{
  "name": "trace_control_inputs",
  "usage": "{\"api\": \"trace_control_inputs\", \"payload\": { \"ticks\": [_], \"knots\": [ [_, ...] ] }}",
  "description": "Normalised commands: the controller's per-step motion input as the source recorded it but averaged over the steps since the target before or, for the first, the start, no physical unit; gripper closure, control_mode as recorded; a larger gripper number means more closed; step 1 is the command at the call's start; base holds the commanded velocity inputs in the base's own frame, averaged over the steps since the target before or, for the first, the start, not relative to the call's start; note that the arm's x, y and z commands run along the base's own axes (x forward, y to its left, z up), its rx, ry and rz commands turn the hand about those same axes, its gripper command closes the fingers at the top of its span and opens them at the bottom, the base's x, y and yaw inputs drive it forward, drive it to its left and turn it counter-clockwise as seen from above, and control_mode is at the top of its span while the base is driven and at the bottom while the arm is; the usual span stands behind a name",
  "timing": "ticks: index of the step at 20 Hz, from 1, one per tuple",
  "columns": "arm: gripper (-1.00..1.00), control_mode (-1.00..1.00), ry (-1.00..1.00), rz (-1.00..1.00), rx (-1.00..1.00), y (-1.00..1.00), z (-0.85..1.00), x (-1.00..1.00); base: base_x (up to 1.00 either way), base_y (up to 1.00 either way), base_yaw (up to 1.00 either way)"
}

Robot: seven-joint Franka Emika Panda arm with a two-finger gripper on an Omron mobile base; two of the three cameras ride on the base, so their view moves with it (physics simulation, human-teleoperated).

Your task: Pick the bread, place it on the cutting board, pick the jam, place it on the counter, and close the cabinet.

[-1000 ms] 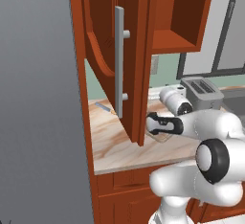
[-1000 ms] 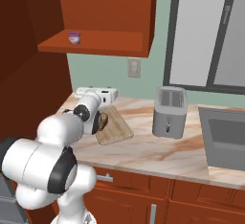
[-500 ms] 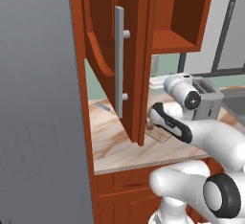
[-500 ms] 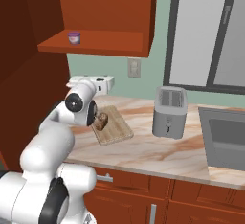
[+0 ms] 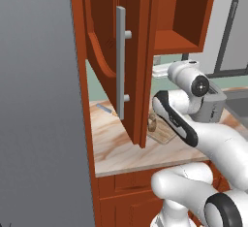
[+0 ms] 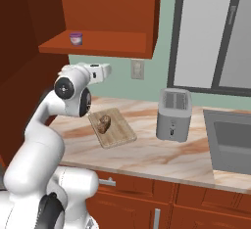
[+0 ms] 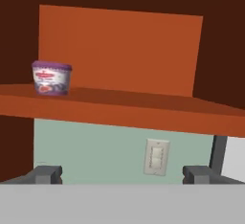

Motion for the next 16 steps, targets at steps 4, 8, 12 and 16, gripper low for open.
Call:
{"api": "trace_control_inputs", "payload": {
  "ticks": [4,8,12,16],
  "knots": [
    [-1.00,-1.00,0.00,0.00,-0.01,0.06,0.48,-0.24,0.00,0.00,0.00],
    [-1.00,-1.00,0.00,0.00,-0.02,0.09,0.47,-0.17,0.00,0.00,0.00],
    [-1.00,-1.00,0.02,0.00,-0.01,0.14,0.48,-0.13,0.00,0.00,0.00],
    [-1.00,-1.00,0.09,0.00,0.00,0.23,0.49,-0.11,0.00,0.00,0.00]
  ]
}}
